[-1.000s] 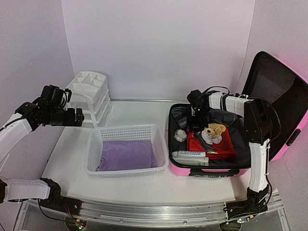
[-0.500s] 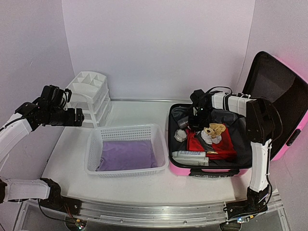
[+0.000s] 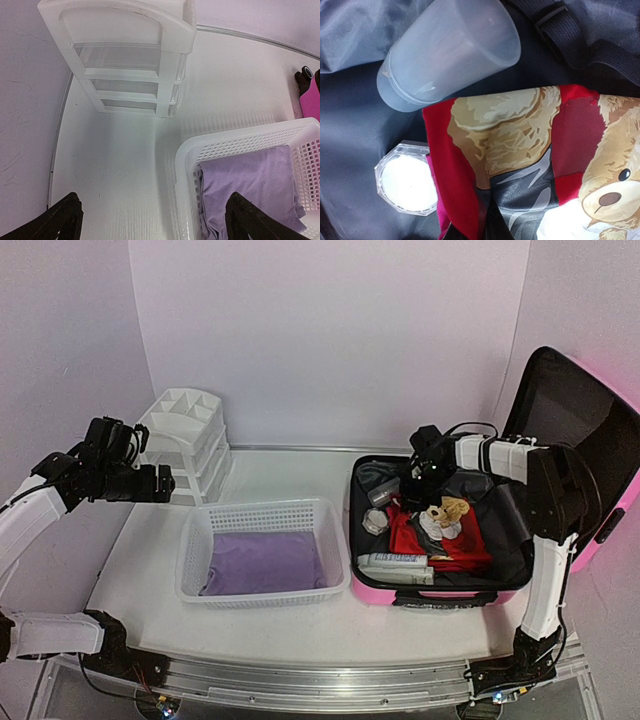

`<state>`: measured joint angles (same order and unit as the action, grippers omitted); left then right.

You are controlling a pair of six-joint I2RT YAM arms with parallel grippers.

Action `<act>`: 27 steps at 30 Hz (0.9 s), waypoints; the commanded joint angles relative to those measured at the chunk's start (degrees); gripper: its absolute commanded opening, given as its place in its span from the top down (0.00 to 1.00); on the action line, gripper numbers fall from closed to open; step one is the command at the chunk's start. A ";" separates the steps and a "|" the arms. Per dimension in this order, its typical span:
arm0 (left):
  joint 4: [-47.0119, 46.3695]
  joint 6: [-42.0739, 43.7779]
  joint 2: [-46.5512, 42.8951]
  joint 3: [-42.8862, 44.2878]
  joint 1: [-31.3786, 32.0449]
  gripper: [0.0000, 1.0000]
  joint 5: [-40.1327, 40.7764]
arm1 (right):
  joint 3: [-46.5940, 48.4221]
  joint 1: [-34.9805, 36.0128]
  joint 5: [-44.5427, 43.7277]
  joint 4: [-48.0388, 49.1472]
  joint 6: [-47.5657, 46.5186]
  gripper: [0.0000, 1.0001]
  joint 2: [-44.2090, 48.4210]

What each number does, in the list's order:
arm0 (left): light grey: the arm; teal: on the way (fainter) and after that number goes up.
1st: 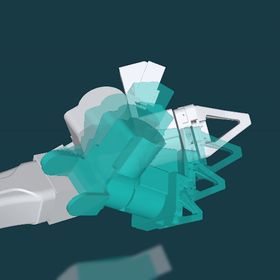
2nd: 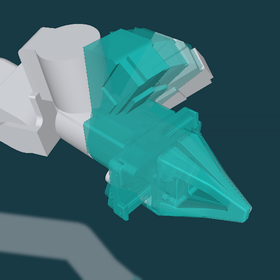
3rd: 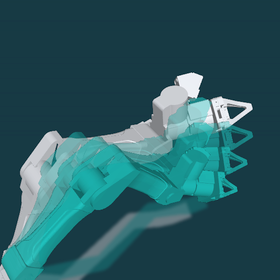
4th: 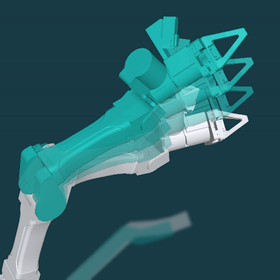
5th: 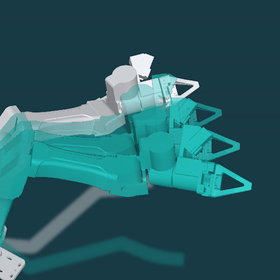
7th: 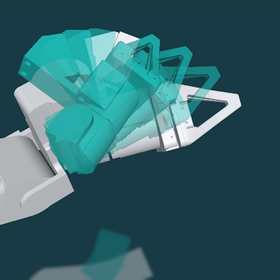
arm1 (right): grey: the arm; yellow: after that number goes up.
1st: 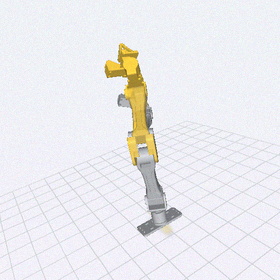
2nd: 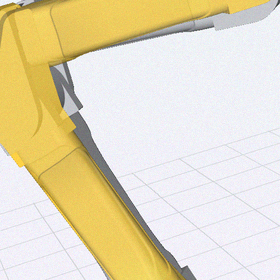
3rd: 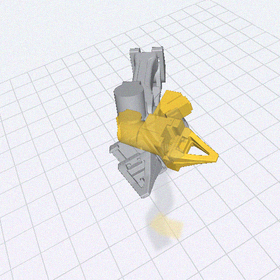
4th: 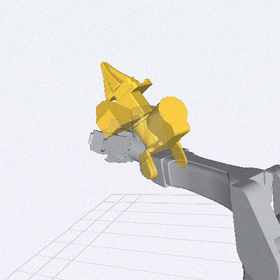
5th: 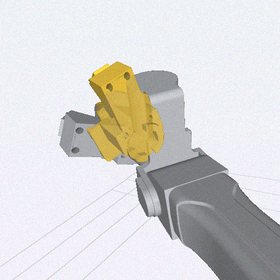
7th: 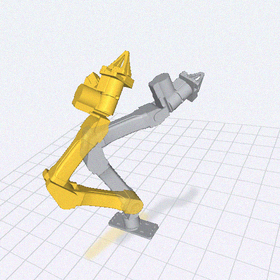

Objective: Open, take out, and arrange the luggage

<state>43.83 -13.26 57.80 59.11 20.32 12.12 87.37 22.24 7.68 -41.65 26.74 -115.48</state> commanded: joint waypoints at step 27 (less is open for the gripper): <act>-3.27 0.53 3.12 -0.33 -0.12 0.01 1.57 | 5.73 3.05 -6.29 -16.14 -1.60 0.17 9.16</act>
<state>43.33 -13.26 59.35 59.09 20.29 12.16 88.40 21.80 9.52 -47.51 29.04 -113.21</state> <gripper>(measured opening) 0.995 0.781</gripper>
